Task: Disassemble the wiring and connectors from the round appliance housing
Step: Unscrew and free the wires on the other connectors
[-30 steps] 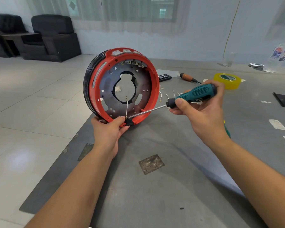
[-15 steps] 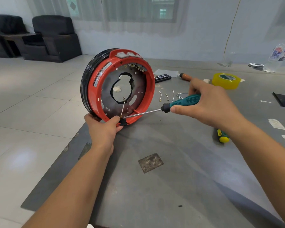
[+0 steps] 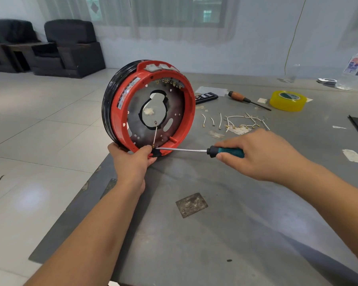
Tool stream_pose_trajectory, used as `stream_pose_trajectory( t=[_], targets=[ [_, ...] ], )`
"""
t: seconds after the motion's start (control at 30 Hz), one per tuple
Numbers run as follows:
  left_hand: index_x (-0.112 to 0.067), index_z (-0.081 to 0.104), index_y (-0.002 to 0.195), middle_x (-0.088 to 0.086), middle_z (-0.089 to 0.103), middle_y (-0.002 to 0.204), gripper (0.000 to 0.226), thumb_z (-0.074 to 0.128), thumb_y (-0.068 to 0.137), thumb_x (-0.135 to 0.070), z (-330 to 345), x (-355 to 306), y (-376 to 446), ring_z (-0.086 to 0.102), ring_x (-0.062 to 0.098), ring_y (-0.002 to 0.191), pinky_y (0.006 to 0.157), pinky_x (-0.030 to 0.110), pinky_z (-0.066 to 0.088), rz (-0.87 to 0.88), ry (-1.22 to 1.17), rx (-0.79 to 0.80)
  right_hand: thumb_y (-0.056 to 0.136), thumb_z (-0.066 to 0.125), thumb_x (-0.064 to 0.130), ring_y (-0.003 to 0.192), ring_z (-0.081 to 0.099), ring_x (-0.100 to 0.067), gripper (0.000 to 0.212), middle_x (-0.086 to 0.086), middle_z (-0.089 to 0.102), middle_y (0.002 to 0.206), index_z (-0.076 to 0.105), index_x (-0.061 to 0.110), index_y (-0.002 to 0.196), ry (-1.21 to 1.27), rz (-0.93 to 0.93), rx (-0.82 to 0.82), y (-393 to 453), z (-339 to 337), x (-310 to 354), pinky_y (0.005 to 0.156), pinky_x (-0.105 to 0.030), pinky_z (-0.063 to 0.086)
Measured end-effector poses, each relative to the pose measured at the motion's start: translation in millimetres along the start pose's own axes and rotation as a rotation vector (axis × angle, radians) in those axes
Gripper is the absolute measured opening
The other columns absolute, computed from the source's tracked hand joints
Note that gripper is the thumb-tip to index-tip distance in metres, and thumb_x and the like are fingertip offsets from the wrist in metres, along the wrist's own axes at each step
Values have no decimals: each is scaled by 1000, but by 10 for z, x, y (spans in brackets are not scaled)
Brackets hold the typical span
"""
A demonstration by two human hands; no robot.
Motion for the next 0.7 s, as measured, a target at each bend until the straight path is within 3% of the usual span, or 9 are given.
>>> stream_pose_trajectory(
  t=[0.07,0.13,0.2,0.27,0.4,0.47,0.57,0.7],
  targets=[
    [-23,40,118,6,59,116,56,77,86,4,8,-3,12,77,7,73,63,27,64,-10,-26,-17,94,41,65,69,52,-19,42,14,62,71,56,57,133,-11,8,-34,-92,120,25,57,-29,41],
    [-23,40,117,6,59,115,56,76,86,5,6,-1,23,77,8,72,63,27,64,-18,-38,-26,95,36,65,71,61,-21,45,9,68,75,52,56,136,-22,19,-28,-170,242,52,56,-29,44],
    [-23,41,115,8,60,114,55,76,85,6,6,0,20,78,15,73,64,28,64,-20,-38,-32,95,36,64,68,62,-21,46,8,63,67,52,53,137,-1,25,-40,-233,339,75,56,-30,47],
    [-22,41,114,8,60,113,54,76,85,6,15,0,15,77,13,71,64,29,64,-16,-45,-43,96,40,62,65,61,-24,45,9,57,63,55,48,136,11,20,-81,-290,439,98,53,-29,41],
    [-19,41,119,8,59,115,56,77,84,6,29,2,23,75,5,64,65,31,65,-30,-60,-77,95,27,67,75,65,-24,55,6,71,82,49,47,141,-20,30,-115,-383,619,154,57,-31,49],
    [-20,41,119,10,59,117,57,77,84,6,25,10,31,76,5,66,65,31,65,-35,-58,-82,94,23,68,71,64,-22,57,5,71,80,49,48,141,2,34,-118,-401,638,181,55,-31,47],
    [-22,42,120,9,60,118,59,79,83,6,11,26,31,77,10,70,66,32,65,-36,-49,-71,96,34,66,62,58,-20,50,10,63,69,54,48,138,24,43,-105,-371,528,168,49,-26,36],
    [-21,43,124,11,62,121,61,80,83,4,6,35,25,77,21,82,66,31,65,-20,-18,-40,90,27,69,72,63,-23,54,9,65,73,49,54,137,-38,31,-38,-262,265,102,56,-30,48]
  ],
)
Point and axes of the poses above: each hand's wrist, its own y-axis towards the middle knuckle, its own z-axis out of the palm, x = y × z, the point moved 2 cm from there along y, towards the middle knuckle
